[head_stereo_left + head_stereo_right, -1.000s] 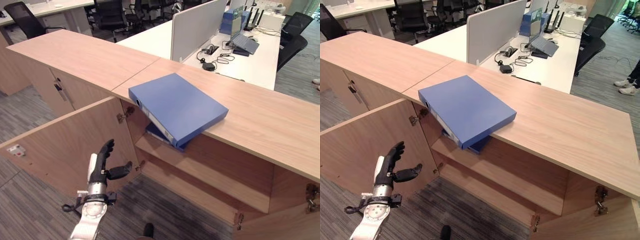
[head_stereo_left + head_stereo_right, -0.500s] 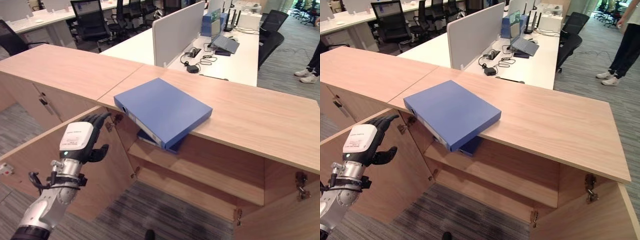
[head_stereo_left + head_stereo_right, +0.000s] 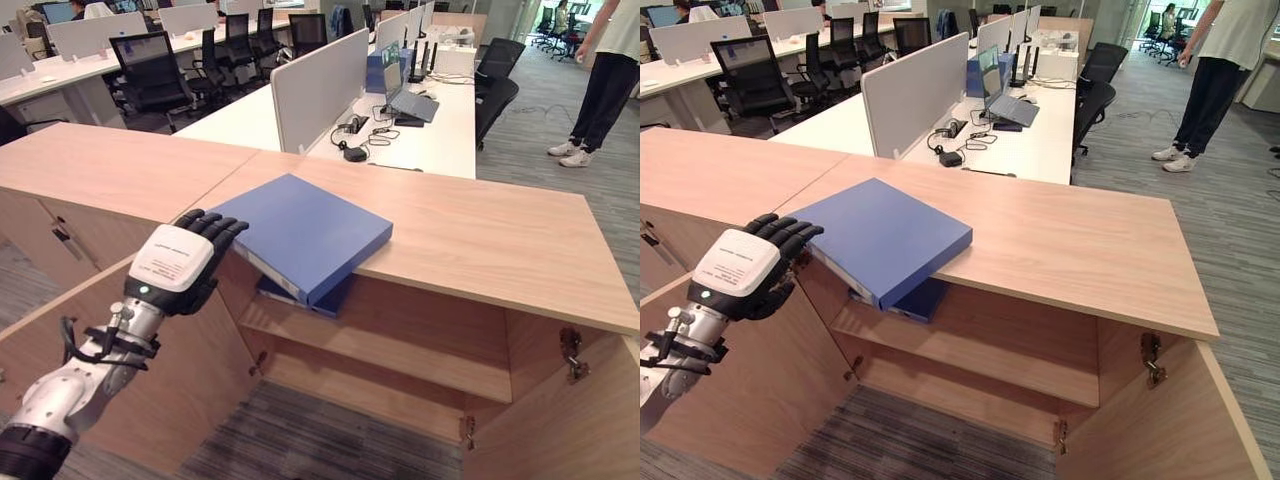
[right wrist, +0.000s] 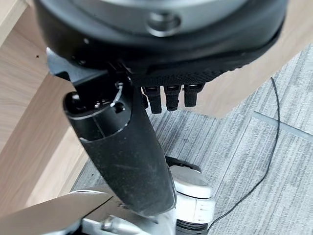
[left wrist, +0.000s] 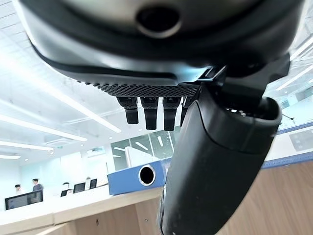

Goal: Put the empty folder in the office cabinet

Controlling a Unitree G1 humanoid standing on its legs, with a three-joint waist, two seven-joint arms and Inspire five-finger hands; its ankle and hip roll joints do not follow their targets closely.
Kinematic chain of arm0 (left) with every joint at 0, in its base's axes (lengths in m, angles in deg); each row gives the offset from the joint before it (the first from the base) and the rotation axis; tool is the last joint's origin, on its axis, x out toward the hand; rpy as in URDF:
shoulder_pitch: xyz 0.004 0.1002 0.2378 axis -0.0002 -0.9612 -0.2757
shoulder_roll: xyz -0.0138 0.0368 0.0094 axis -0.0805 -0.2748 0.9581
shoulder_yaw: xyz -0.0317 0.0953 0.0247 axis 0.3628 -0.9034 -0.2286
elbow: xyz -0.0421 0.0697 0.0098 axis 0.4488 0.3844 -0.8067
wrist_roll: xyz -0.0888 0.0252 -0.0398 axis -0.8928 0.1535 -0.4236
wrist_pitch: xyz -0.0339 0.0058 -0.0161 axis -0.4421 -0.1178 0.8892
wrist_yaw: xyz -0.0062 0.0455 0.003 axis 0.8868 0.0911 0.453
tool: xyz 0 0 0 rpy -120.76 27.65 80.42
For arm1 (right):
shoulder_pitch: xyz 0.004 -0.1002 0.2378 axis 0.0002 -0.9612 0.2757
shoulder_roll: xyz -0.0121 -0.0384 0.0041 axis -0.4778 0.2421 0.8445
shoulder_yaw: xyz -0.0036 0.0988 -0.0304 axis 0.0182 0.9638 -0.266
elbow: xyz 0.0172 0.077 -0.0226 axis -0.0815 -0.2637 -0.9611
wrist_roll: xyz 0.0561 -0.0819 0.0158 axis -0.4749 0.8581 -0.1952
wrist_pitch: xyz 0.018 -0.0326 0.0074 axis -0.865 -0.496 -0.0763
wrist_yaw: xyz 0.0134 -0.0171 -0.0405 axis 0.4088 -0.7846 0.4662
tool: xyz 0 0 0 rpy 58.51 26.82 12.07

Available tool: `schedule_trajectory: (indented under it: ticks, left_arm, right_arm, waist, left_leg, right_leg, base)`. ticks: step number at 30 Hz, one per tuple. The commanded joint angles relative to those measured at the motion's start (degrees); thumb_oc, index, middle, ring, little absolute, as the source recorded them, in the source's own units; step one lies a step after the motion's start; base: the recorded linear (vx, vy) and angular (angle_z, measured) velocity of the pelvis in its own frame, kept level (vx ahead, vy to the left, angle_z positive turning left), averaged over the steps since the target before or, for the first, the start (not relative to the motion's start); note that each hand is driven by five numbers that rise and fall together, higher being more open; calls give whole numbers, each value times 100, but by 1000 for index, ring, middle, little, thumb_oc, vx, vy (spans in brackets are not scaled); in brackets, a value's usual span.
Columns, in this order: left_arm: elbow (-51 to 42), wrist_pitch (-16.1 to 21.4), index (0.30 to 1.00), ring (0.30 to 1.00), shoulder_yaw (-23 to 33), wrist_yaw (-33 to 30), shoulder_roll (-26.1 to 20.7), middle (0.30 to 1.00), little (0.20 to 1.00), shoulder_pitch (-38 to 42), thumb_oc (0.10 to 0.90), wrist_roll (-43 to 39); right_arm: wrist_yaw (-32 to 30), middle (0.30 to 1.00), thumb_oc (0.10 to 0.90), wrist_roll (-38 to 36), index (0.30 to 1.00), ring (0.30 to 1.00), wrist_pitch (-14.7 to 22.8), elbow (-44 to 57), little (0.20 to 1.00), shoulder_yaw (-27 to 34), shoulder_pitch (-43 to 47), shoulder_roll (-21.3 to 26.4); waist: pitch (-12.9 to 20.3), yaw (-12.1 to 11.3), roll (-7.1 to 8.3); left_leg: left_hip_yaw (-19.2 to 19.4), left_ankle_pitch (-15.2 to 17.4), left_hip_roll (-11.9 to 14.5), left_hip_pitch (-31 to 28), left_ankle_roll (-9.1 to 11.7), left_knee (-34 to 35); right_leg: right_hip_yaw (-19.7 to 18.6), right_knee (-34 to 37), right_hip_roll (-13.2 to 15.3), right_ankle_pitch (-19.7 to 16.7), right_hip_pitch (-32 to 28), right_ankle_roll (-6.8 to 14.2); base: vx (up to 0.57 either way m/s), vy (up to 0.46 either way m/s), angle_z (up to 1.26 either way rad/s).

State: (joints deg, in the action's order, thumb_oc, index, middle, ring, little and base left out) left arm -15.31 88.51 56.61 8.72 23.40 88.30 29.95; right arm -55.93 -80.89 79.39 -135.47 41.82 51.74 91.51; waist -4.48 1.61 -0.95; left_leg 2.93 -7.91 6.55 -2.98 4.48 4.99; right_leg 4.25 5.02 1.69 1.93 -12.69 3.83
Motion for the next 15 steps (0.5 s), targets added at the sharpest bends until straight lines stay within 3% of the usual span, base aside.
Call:
schedule_trajectory:
  ticks: [1, 15]
  left_arm:
    - [-237, -158, 900, 900, 405, -524, -438, 900, 900, 1025, 800, 31]
    - [-243, -84, 900, 900, 300, -451, -54, 900, 900, 1231, 800, -285]
  right_arm:
    - [-46, 900, 800, 105, 900, 900, 111, -18, 900, -75, 189, 194]
    - [-71, 900, 800, 92, 900, 900, 100, 69, 900, -96, 196, 131]
  waist:
    - [-83, 36, 55]
    - [-58, 126, 71]
  left_leg:
    - [531, 553, 87, -454, 176, -94]
    - [627, 622, 48, -506, 156, -54]
  right_leg:
    - [-220, -52, -23, 622, 85, 367]
    - [-328, -31, 0, 600, 126, 391]
  base:
    - [-28, 4, -4]
    - [5, 10, -6]
